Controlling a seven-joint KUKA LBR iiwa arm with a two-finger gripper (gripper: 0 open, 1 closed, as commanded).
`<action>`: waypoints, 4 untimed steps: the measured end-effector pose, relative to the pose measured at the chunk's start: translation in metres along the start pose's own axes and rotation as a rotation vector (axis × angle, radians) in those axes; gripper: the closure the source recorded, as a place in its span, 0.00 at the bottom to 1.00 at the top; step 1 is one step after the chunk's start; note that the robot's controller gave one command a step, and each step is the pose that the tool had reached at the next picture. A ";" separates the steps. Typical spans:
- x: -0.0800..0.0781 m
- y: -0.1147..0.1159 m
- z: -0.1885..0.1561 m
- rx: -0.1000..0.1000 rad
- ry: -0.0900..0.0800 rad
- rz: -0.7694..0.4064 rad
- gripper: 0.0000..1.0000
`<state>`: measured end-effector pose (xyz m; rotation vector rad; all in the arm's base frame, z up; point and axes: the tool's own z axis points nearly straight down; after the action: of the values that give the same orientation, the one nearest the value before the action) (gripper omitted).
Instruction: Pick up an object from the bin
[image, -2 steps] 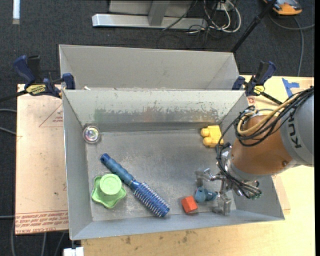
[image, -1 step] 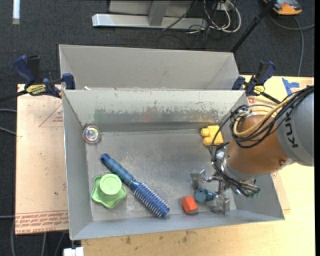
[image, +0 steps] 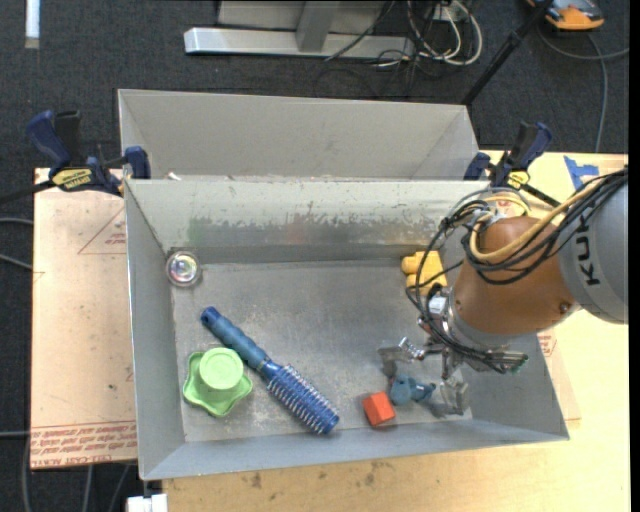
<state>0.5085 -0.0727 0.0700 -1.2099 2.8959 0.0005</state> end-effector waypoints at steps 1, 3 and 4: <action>0.008 0.022 -0.003 0.014 -0.013 0.024 0.00; 0.014 0.022 -0.002 0.011 -0.009 -0.199 0.00; 0.008 -0.002 0.000 0.001 -0.001 -0.201 0.00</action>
Offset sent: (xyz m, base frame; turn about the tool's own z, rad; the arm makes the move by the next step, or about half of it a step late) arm -0.0269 0.0096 0.0000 0.0268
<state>0.5042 -0.0800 0.0698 -1.4942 2.7582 -0.0010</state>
